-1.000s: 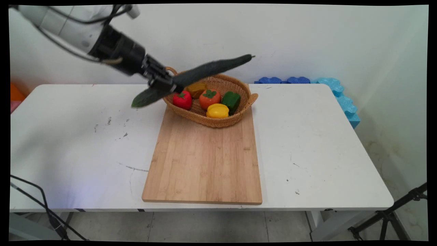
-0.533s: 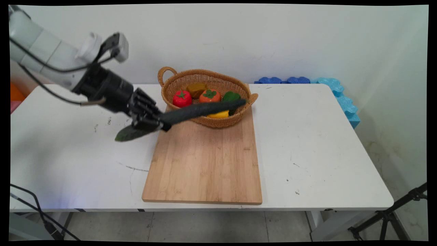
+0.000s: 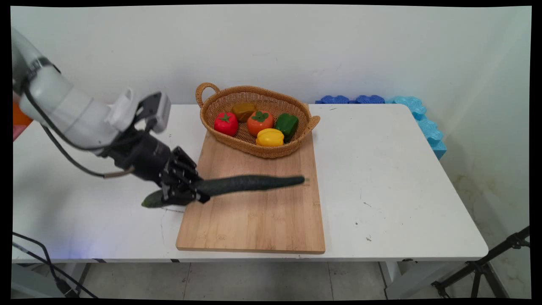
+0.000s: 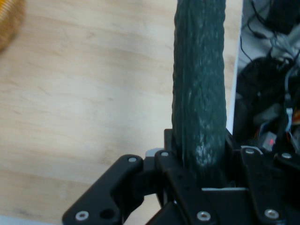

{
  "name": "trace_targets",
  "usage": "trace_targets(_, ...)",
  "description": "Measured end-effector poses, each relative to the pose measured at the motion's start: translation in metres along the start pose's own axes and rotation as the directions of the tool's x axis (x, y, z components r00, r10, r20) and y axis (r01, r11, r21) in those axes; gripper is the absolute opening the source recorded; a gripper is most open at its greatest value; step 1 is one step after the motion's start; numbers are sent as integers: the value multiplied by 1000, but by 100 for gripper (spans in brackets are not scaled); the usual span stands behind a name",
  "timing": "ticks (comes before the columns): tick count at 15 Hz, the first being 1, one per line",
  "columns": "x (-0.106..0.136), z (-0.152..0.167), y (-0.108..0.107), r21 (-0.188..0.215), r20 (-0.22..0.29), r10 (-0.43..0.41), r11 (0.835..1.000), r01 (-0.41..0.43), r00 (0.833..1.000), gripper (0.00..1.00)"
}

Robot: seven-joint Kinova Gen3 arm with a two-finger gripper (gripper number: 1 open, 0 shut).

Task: Place the picked object on the cutting board

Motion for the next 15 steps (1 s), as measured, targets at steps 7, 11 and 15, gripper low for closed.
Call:
trace_targets(7, -24, 46, 6, -32, 45, 65, 997, -64, 997, 0)
trace_targets(11, -29, 67, 3, -24, 50, 80, 997, -78, 996, 0)
trace_targets(15, -30, 91, -1, -11, 43, 85, 996, -84, 996, 0)
